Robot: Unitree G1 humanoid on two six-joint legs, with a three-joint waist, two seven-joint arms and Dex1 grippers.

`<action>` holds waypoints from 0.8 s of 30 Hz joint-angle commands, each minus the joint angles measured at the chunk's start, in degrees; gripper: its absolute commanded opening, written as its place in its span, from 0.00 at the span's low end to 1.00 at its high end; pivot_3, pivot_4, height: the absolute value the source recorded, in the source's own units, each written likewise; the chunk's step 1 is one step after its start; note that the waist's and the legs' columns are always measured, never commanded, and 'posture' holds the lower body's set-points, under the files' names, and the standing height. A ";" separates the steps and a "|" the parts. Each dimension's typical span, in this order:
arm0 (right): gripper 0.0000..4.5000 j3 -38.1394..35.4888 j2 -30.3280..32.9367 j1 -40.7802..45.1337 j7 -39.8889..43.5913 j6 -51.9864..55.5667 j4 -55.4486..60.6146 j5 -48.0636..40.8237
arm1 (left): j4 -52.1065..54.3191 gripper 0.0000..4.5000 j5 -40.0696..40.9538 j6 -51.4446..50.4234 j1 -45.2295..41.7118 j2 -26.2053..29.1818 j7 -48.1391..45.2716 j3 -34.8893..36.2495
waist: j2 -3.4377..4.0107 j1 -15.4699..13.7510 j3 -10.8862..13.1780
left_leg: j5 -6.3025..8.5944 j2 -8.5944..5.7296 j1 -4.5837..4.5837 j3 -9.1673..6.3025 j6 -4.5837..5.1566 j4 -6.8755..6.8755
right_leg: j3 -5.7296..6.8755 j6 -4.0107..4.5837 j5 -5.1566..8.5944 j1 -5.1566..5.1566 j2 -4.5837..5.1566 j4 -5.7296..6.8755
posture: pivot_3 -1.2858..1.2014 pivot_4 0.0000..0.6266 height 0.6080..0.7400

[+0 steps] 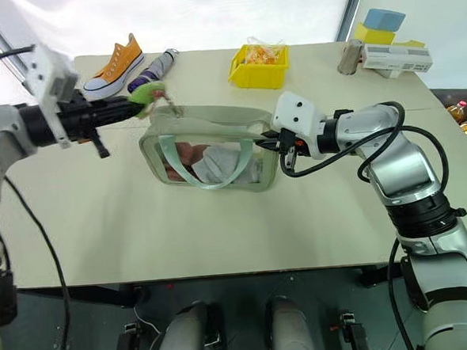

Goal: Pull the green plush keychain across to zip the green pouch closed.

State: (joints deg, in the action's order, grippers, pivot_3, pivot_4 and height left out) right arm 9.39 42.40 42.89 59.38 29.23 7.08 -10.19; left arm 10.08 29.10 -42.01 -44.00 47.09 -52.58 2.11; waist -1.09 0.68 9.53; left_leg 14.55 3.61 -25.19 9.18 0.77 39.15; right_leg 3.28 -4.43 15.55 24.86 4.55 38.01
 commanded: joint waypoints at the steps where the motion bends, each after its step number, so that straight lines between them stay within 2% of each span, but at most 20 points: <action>1: 0.00 0.02 -0.76 0.92 -0.78 -0.61 0.99 0.35 | 0.00 0.01 -3.75 4.31 -1.37 -1.72 -0.70 -4.40 | 0.00 0.28 0.00 | 0.00 0.01 0.00 0.00 0.00 0.00 | 0.00 0.00 0.00 0.00 -0.01 0.00 | 0.52 0.24 1.00; 4: 0.00 -0.15 -0.89 0.96 -0.84 0.01 1.57 0.37 | -2.10 0.01 -6.55 7.97 -0.91 -2.15 -2.68 -7.19 | 0.00 0.46 0.00 | 0.00 0.02 0.00 0.04 0.00 -0.01 | -0.01 0.00 0.00 0.05 -0.03 0.00 | 0.52 0.24 1.00; 5: 0.00 -0.21 -0.86 0.99 -0.85 0.15 1.67 0.36 | -3.22 0.08 -7.67 9.49 -1.09 -2.40 -2.63 -7.48 | 0.01 0.36 0.00 | 0.00 0.02 0.01 0.03 -0.01 -0.02 | -0.01 0.00 0.00 0.06 -0.04 0.01 | 0.52 0.24 1.00; 7: 0.00 -0.30 -0.77 0.98 -0.96 0.37 1.87 0.39 | -5.20 0.24 -8.14 10.53 -1.95 -2.70 -2.84 -6.94 | 0.00 0.22 0.00 | 0.00 0.02 0.03 0.04 -0.01 -0.01 | -0.01 0.00 0.00 0.02 -0.04 0.00 | 0.52 0.24 1.00; 13: 0.00 -0.53 -0.61 0.88 -1.29 -0.12 1.34 0.63 | -4.05 0.93 -6.46 5.72 -3.96 1.84 -4.77 -3.63 | 0.00 0.29 0.01 | 0.00 0.03 0.01 0.03 0.00 -0.01 | -0.01 0.00 0.00 0.04 -0.03 0.00 | 0.52 0.24 1.00; 14: 0.00 -0.55 -0.61 0.90 -1.29 -0.32 1.15 0.68 | -3.65 0.98 -5.95 4.63 -3.76 2.91 -5.26 -2.99 | 0.00 0.33 0.01 | 0.00 0.04 0.02 0.03 0.00 -0.01 | -0.01 0.00 0.00 0.04 -0.03 0.00 | 0.52 0.24 1.00; 19: 0.00 -0.57 -0.56 1.78 -0.99 -0.95 0.14 0.81 | -3.25 0.98 -6.57 5.10 2.87 8.03 -7.08 -0.61 | 0.02 0.39 0.00 | 0.00 0.06 0.02 0.03 0.00 -0.01 | -0.02 0.00 0.00 0.05 -0.01 0.00 | 0.52 0.24 1.00; 23: 0.00 -0.37 -0.81 2.53 -0.79 -0.72 -0.10 0.67 | -5.58 0.98 -8.08 8.37 5.56 4.64 -4.17 -0.98 | 0.00 -0.15 0.01 | 0.00 0.08 0.02 0.00 0.00 0.00 | 0.00 0.01 0.00 0.02 -0.01 0.01 | 0.52 0.24 1.00; 24: 0.00 -0.30 -0.88 2.57 -0.76 -0.65 -0.12 0.71 | -6.25 0.93 -8.85 9.67 6.03 3.87 -4.21 -1.54 | -0.01 -0.17 0.01 | 0.00 0.08 -0.03 0.00 0.00 0.02 | 0.00 0.01 0.00 0.02 0.00 0.00 | 0.52 0.24 1.00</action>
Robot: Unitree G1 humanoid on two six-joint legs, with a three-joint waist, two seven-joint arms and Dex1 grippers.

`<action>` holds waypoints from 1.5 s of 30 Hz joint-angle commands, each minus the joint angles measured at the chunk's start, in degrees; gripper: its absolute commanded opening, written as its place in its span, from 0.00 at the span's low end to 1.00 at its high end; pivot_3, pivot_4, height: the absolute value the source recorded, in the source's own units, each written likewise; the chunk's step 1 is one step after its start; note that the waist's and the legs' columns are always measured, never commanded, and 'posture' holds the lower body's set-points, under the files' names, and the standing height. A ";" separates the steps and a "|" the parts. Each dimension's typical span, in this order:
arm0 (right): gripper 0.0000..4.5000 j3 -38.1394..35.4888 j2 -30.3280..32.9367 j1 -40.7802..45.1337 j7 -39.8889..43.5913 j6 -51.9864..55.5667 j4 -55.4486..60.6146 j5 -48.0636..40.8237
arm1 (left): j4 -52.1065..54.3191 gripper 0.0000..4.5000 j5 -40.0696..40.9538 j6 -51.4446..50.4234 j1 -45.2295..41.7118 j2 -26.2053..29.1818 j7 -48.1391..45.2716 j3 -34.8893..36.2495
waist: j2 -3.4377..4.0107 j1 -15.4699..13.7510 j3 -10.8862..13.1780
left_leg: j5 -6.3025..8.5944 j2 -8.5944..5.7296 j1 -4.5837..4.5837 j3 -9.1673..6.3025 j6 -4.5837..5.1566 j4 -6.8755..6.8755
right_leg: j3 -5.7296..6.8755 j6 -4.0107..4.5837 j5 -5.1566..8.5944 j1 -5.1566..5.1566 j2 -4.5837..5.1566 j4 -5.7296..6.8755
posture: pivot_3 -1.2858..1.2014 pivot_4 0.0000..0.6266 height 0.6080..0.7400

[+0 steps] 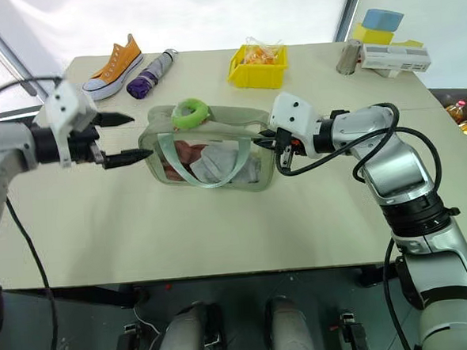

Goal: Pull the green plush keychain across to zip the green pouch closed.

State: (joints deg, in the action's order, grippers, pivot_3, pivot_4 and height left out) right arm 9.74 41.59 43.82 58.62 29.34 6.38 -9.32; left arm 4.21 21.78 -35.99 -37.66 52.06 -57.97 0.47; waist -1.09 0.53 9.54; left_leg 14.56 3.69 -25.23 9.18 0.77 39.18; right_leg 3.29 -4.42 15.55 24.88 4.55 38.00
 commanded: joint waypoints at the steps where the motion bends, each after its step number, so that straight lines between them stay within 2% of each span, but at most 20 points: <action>1: 0.00 -0.55 -0.01 1.50 0.07 -0.75 0.64 -0.06 | -1.45 0.86 -1.96 4.60 -0.20 -2.21 1.52 -0.13 | -0.02 0.01 0.01 | 0.00 0.00 -0.05 0.00 0.01 0.01 | 0.00 0.00 0.00 0.02 0.00 -0.02 | 0.52 0.24 1.00; 2: 0.00 -0.49 0.08 1.41 0.16 -0.82 0.56 0.00 | -2.22 0.80 -2.29 5.19 -0.27 -2.98 1.68 -0.26 | -0.02 0.06 0.01 | 0.01 -0.02 -0.07 -0.01 0.02 0.01 | 0.00 0.00 0.00 0.03 0.02 -0.03 | 0.52 0.24 1.00; 8: 0.00 -0.47 0.03 1.59 -0.07 -0.24 0.66 -0.08 | -3.70 0.08 -2.85 7.13 -0.12 -3.92 0.17 -0.40 | -0.01 0.19 0.01 | 0.01 -0.06 -0.05 0.00 0.01 0.01 | 0.01 -0.01 0.00 0.05 0.01 0.00 | 0.52 0.24 1.00; 9: 0.00 -0.48 0.02 1.69 -0.13 -0.16 0.67 -0.06 | -3.60 0.00 -2.76 7.15 0.01 -3.95 -0.04 -0.37 | -0.01 0.19 0.01 | 0.01 -0.06 -0.05 0.01 0.02 0.01 | 0.01 -0.01 0.00 0.05 0.01 0.00 | 0.52 0.24 1.00; 14: 0.00 -1.21 0.05 2.66 0.19 2.15 1.31 -1.35 | -2.83 0.00 -2.58 5.76 -0.08 -4.06 0.14 -0.42 | -0.01 0.19 0.01 | 0.01 -0.05 -0.05 0.00 0.02 0.01 | 0.01 -0.01 0.00 0.05 0.01 0.00 | 0.52 0.24 1.00; 15: 0.17 -1.49 0.31 3.51 0.26 2.71 1.61 -1.52 | -2.63 0.00 -2.59 5.48 -0.20 -3.96 0.24 -0.38 | -0.01 0.20 0.01 | 0.01 -0.05 -0.05 0.00 0.02 0.01 | 0.00 -0.01 0.00 0.05 0.01 0.00 | 0.52 0.24 1.00; 16: 0.24 -1.65 0.62 4.39 0.40 3.08 1.95 -1.64 | -2.45 0.00 -2.56 5.28 -0.26 -3.86 0.26 -0.33 | -0.01 0.20 0.01 | 0.01 -0.04 -0.05 0.00 0.02 0.01 | 0.00 -0.01 0.00 0.05 0.01 0.00 | 0.52 0.24 1.00; 18: 0.46 -1.89 0.86 6.72 0.84 4.50 3.16 -2.49 | -2.00 0.00 -2.43 4.93 -0.22 -3.68 0.19 -0.28 | -0.01 0.20 0.01 | 0.01 -0.02 -0.05 0.00 0.02 0.01 | 0.00 -0.01 0.00 0.06 0.01 0.01 | 0.52 0.24 1.00; 23: 0.46 0.00 -5.75 10.53 -4.28 8.47 7.58 -3.46 | -0.74 0.00 -2.13 3.74 0.31 -3.84 0.61 -0.23 | -0.01 0.22 0.01 | 0.01 0.00 -0.06 0.00 0.02 0.00 | 0.00 0.00 0.00 0.08 0.01 0.02 | 0.52 0.24 1.00; 27: 0.46 5.04 -11.82 11.70 -8.55 4.37 5.95 1.07 | -0.17 0.00 -2.07 2.52 0.29 -3.58 0.71 -0.21 | -0.01 0.21 0.01 | 0.01 -0.01 -0.06 0.01 0.02 0.01 | 0.00 0.00 0.00 0.08 0.02 0.05 | 0.52 0.24 1.00; 30: 0.46 5.82 -13.81 13.45 -9.27 1.62 3.02 2.45 | 0.37 0.00 -2.04 1.76 -0.03 -3.35 0.56 -0.30 | -0.01 0.11 0.01 | 0.01 -0.03 -0.11 0.00 0.02 0.01 | 0.01 0.00 0.00 0.10 0.03 0.04 | 0.52 0.24 1.00; 38: 0.46 5.21 -11.76 14.73 -6.09 -1.92 1.35 2.36 | 1.02 0.00 -2.00 1.11 0.08 -2.89 0.72 0.33 | -0.01 0.28 0.01 | 0.01 -0.04 -0.10 0.00 0.01 0.02 | 0.01 -0.01 0.00 0.10 0.03 0.06 | 0.52 0.24 1.00; 45: 0.46 7.76 -13.18 13.79 -5.87 -5.01 -0.38 4.00 | 0.53 0.00 -2.37 1.68 -0.30 -3.44 1.00 -0.12 | -0.01 0.27 0.01 | 0.01 -0.03 -0.10 0.01 0.01 0.01 | 0.01 0.00 0.00 0.12 0.03 0.07 | 0.52 0.24 1.00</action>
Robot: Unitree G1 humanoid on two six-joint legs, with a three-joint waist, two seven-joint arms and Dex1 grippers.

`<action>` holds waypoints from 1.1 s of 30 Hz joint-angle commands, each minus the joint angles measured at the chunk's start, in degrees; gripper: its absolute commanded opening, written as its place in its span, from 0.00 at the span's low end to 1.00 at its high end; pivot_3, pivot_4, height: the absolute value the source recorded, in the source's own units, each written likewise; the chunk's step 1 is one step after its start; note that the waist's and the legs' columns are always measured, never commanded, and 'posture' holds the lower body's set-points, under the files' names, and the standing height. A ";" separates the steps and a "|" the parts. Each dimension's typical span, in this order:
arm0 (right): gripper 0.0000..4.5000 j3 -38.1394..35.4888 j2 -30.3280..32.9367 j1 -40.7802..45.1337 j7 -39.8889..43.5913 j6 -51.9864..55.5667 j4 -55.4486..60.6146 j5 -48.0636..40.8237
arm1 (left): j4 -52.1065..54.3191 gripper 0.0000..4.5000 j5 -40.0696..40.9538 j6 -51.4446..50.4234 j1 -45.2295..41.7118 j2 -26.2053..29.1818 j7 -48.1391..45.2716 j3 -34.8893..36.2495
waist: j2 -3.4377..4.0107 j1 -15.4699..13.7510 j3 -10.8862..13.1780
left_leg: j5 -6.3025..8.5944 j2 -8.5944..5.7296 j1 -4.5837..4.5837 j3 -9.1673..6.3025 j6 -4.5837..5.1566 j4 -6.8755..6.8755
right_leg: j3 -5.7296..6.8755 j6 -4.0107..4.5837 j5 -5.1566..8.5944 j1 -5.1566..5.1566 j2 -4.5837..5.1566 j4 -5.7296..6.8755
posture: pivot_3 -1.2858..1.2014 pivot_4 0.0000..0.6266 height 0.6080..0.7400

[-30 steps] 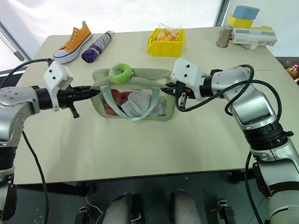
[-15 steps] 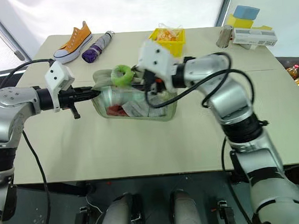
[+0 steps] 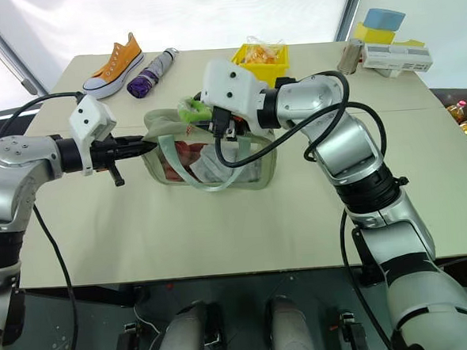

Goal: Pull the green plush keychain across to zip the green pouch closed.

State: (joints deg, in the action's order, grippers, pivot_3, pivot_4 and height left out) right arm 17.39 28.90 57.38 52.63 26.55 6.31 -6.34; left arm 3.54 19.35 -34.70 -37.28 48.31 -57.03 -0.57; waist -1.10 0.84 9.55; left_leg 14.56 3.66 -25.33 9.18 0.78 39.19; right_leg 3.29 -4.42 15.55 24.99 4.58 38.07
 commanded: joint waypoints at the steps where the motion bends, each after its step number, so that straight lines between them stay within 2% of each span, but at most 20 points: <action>1: 0.46 0.34 -0.57 0.13 0.22 -2.75 -0.87 1.34 | 1.12 0.00 -0.01 0.46 -0.77 0.27 0.06 0.85 | 0.00 -0.07 0.00 | 0.00 0.00 0.00 0.00 0.00 0.00 | 0.00 0.00 0.00 0.00 0.00 0.00 | 0.52 0.24 1.00; 13: 0.46 2.88 -0.31 -1.16 2.33 -6.87 -3.36 5.05 | 0.92 0.00 -0.42 1.12 -0.89 -0.26 0.65 0.76 | 0.00 -0.05 0.00 | 0.00 0.00 0.00 0.00 0.00 0.00 | 0.00 0.00 0.00 0.00 0.00 0.00 | 0.52 0.24 1.00; 14: 0.37 2.36 -0.65 -0.79 1.88 -6.82 -3.93 5.06 | 0.88 0.00 -0.42 1.17 -0.96 -0.41 0.80 0.76 | 0.00 -0.05 0.00 | 0.00 0.00 0.00 0.00 0.00 0.00 | 0.00 0.00 0.00 0.00 0.00 0.00 | 0.52 0.24 1.00; 15: 0.35 1.90 -0.87 -0.46 1.67 -6.80 -4.35 4.97 | 0.87 0.00 -0.42 1.19 -0.99 -0.51 0.89 0.75 | 0.00 -0.05 0.00 | 0.00 0.00 0.00 0.00 0.00 0.00 | 0.00 0.00 0.00 0.00 0.00 0.00 | 0.52 0.24 1.00; 16: 0.27 1.52 -0.99 -0.17 1.67 -6.72 -4.58 4.85 | 0.87 0.00 -0.41 1.25 -0.98 -0.56 0.90 0.73 | 0.00 -0.06 0.00 | 0.00 0.00 0.00 0.00 0.00 0.00 | 0.00 0.00 0.00 0.00 0.00 0.00 | 0.52 0.24 1.00; 18: 0.06 0.35 -0.99 0.34 0.79 -6.74 -4.87 4.92 | 0.88 0.00 -0.42 1.34 -1.00 -0.71 0.98 0.61 | 0.00 -0.09 0.00 | 0.00 0.00 0.00 0.00 0.00 0.00 | 0.00 0.00 0.00 0.00 0.00 0.00 | 0.52 0.24 1.00; 19: 0.01 0.00 -0.84 0.48 0.71 -6.73 -4.93 4.96 | 0.86 0.00 -0.43 1.38 -1.01 -0.76 1.00 0.57 | 0.00 -0.10 0.00 | 0.00 0.00 0.00 0.00 0.00 0.00 | 0.00 0.00 0.00 0.00 0.00 0.00 | 0.52 0.24 1.00; 20: 0.01 -0.94 -0.18 0.42 0.87 -6.08 -4.30 4.60 | 0.88 0.00 -0.47 1.45 -0.96 -0.86 1.05 0.51 | 0.00 -0.11 0.00 | 0.00 0.00 0.00 0.00 0.00 0.00 | 0.00 0.00 0.00 0.00 0.00 0.00 | 0.52 0.24 1.00; 25: 0.01 -7.71 4.93 0.04 1.97 2.87 1.31 0.65 | 1.24 0.00 -0.39 1.49 -0.31 -0.90 1.06 0.70 | 0.00 -0.32 0.00 | 0.00 0.01 -0.03 -0.02 0.00 0.00 | 0.00 0.00 0.00 -0.01 0.02 -0.01 | 0.52 0.24 1.00; 28: 0.01 -12.06 10.31 -0.55 2.17 9.38 4.53 -1.27 | 1.34 0.00 -0.31 1.63 0.49 -0.64 0.88 0.96 | 0.00 -0.31 0.00 | 0.00 0.01 -0.02 -0.04 0.00 0.01 | 0.00 0.00 0.00 -0.01 0.03 -0.01 | 0.52 0.24 1.00; 33: 0.01 -13.02 25.34 -9.92 1.00 4.53 2.45 6.91 | 0.71 0.00 -0.33 1.97 0.96 -0.56 0.75 0.96 | -0.02 -0.53 -0.01 | 0.02 -0.01 -0.01 -0.05 0.03 0.00 | 0.03 0.01 0.00 -0.10 0.03 -0.11 | 0.52 0.24 1.00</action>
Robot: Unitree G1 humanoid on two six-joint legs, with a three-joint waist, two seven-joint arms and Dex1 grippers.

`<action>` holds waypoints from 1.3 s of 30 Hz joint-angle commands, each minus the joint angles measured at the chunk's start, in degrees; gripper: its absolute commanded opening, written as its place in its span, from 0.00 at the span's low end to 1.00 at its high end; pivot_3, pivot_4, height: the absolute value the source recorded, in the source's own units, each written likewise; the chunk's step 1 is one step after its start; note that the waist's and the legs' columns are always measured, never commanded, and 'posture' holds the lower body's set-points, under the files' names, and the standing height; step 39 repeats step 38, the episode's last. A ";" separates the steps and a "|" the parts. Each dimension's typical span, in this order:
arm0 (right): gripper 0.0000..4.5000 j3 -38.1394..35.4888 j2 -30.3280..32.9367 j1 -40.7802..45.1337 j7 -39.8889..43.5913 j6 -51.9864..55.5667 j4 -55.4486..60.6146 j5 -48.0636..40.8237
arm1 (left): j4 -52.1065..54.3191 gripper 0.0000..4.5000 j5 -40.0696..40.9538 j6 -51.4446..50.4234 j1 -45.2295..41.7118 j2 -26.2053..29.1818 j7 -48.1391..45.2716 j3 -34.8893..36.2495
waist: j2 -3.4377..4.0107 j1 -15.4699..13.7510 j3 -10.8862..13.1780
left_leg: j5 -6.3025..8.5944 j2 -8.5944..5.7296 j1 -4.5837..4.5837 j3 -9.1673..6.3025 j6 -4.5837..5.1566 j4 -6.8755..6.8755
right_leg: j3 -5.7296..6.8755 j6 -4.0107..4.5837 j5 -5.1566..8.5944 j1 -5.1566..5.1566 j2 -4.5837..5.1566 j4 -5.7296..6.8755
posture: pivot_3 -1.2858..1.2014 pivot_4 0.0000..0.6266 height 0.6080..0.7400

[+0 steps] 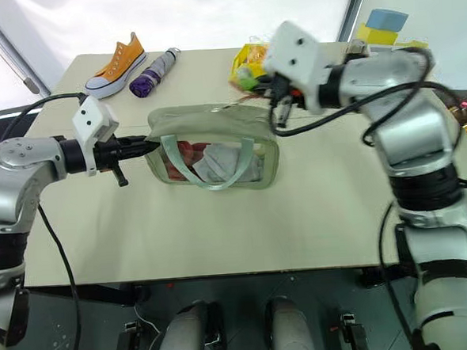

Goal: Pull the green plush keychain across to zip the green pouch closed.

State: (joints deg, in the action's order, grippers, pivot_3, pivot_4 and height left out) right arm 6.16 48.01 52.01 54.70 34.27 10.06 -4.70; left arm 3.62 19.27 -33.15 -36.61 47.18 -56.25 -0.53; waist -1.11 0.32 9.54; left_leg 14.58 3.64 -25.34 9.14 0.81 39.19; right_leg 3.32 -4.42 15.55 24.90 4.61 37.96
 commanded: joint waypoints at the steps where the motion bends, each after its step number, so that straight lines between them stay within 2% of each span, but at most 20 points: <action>1: 0.01 -1.04 9.54 -7.70 -0.77 -5.38 -2.15 7.29 | 0.57 0.00 -0.25 0.45 0.35 0.48 0.04 0.89 | -0.01 0.06 0.00 | 0.01 -0.01 0.01 0.00 0.02 0.00 | 0.00 0.00 0.00 -0.01 0.03 -0.01 | 0.52 0.24 1.00; 4: 0.01 -0.63 13.93 -13.50 -2.03 -7.79 -4.27 10.55 | 0.59 0.00 -0.06 0.00 0.41 -0.02 0.65 1.02 | 0.01 0.36 0.00 | 0.01 -0.03 0.05 0.01 0.02 -0.01 | -0.02 -0.01 0.00 0.00 0.03 0.00 | 0.52 0.24 1.00; 6: 0.01 -0.96 12.53 -17.90 -3.81 -6.11 -3.78 10.41 | 0.93 0.00 -0.12 -0.18 0.70 -0.43 0.97 0.74 | 0.06 0.59 -0.02 | 0.00 -0.02 0.09 0.04 0.00 -0.02 | -0.03 -0.01 0.00 0.01 -0.03 0.01 | 0.52 0.24 1.00; 9: 0.01 -1.34 7.85 -21.58 -6.47 -2.26 -1.95 8.50 | 1.40 0.00 -0.31 -0.48 1.05 -0.59 0.75 0.27 | 0.04 0.51 -0.03 | -0.02 0.00 0.14 0.04 -0.03 -0.03 | -0.03 -0.01 0.00 -0.01 -0.06 0.02 | 0.52 0.24 1.00; 13: 0.01 -0.03 -5.52 -23.91 -10.59 4.38 1.51 3.63 | 1.94 0.00 -0.24 -1.27 0.87 -0.87 1.14 -0.08 | 0.02 0.53 -0.04 | -0.02 0.00 0.19 0.05 -0.04 -0.02 | -0.03 -0.02 0.00 -0.09 -0.05 0.01 | 0.52 0.24 1.00; 16: 0.01 1.76 -10.39 -24.25 -11.49 6.12 2.27 2.97 | 2.27 0.00 -0.21 -1.48 1.05 -0.72 1.35 -0.09 | 0.06 0.48 -0.02 | -0.02 0.00 0.19 0.04 -0.04 -0.04 | -0.03 -0.02 0.00 -0.08 -0.06 0.02 | 0.52 0.24 1.00; 19: 0.01 4.19 -10.26 -24.85 -9.98 5.64 2.49 3.46 | 2.87 0.00 -0.08 -2.08 1.20 -0.60 1.55 0.08 | 0.04 0.47 -0.03 | -0.02 0.00 0.18 0.04 -0.03 -0.04 | -0.03 -0.01 0.00 -0.09 -0.03 0.01 | 0.52 0.24 1.00; 22: 0.01 3.54 -6.88 -23.64 -7.87 2.08 -0.46 4.25 | 3.12 0.00 -0.52 -1.76 1.48 -0.36 2.24 0.58 | 0.05 0.47 -0.04 | -0.02 -0.01 0.20 0.01 -0.03 -0.04 | -0.03 -0.01 0.00 -0.10 -0.04 0.02 | 0.52 0.24 1.00; 23: 0.08 2.50 -5.82 -22.29 -7.35 1.17 -1.89 3.98 | 2.92 0.00 -0.81 -1.16 1.45 -0.37 2.64 0.87 | 0.05 0.47 -0.04 | -0.02 -0.01 0.20 0.01 -0.03 -0.04 | -0.03 -0.01 0.00 -0.11 -0.05 0.01 | 0.52 0.24 1.00; 24: 0.17 1.03 -4.48 -20.41 -5.92 0.82 -3.25 2.89 | 2.49 0.08 -0.65 -1.00 1.19 -0.50 2.95 1.43 | 0.05 0.48 -0.04 | -0.02 -0.02 0.20 0.01 -0.03 -0.04 | -0.03 -0.01 0.00 -0.11 -0.05 0.01 | 0.52 0.24 1.00; 25: 0.22 -0.17 -3.14 -18.62 -4.60 0.44 -4.44 1.97 | 2.22 0.16 0.16 -1.39 0.89 -0.55 2.75 2.11 | 0.05 0.51 -0.03 | -0.02 -0.03 0.20 0.02 -0.03 -0.04 | -0.03 -0.01 0.00 -0.11 -0.05 0.01 | 0.52 0.24 1.00; 27: 0.44 -1.87 -0.67 -15.43 -1.89 0.36 -6.11 0.24 | 1.91 0.33 2.13 -2.89 0.18 -0.35 2.07 3.51 | 0.08 0.53 0.02 | -0.01 -0.02 0.20 0.02 -0.02 -0.05 | -0.04 -0.01 0.00 -0.09 -0.05 0.01 | 0.52 0.24 1.00; 31: 0.94 -5.76 5.14 -8.71 6.68 3.36 -7.22 -6.16 | -2.13 0.81 5.75 -6.71 -2.96 2.08 0.16 7.54 | 0.09 0.53 0.04 | -0.02 0.01 0.14 0.03 -0.03 -0.06 | -0.03 -0.01 0.00 0.01 -0.08 0.02 | 0.52 0.24 1.00; 32: 1.00 -6.32 5.87 -7.74 8.15 4.49 -6.80 -7.75 | -2.96 0.92 6.39 -7.53 -3.68 2.78 -0.29 8.07 | 0.08 0.53 0.04 | -0.02 0.03 0.14 0.03 -0.03 -0.06 | -0.03 -0.01 0.00 0.00 -0.11 0.01 | 0.52 0.24 1.00; 33: 1.00 -7.17 6.35 -6.72 9.46 6.36 -6.07 -9.90 | -3.86 1.00 6.51 -8.19 -4.52 3.71 -0.63 8.24 | 0.07 0.52 0.05 | -0.02 0.03 0.14 0.03 -0.03 -0.06 | -0.03 -0.01 0.00 0.00 -0.10 0.01 | 0.52 0.24 1.00; 37: 1.00 -9.02 6.91 -4.44 11.72 13.46 -2.71 -16.44 | -7.06 1.00 7.54 -9.73 -6.98 6.22 -3.40 8.23 | 0.07 0.48 0.04 | -0.01 0.06 0.14 0.02 -0.02 -0.05 | -0.03 -0.01 0.00 -0.02 -0.06 0.00 | 0.52 0.24 1.00; 39: 1.00 -9.08 6.71 -4.57 11.32 14.04 -1.92 -17.02 | -7.43 1.00 7.07 -9.06 -7.05 6.49 -3.75 7.84 | 0.07 0.48 0.04 | -0.01 0.06 0.14 0.02 -0.02 -0.05 | -0.03 -0.01 0.00 -0.02 -0.06 0.01 | 0.52 0.24 1.00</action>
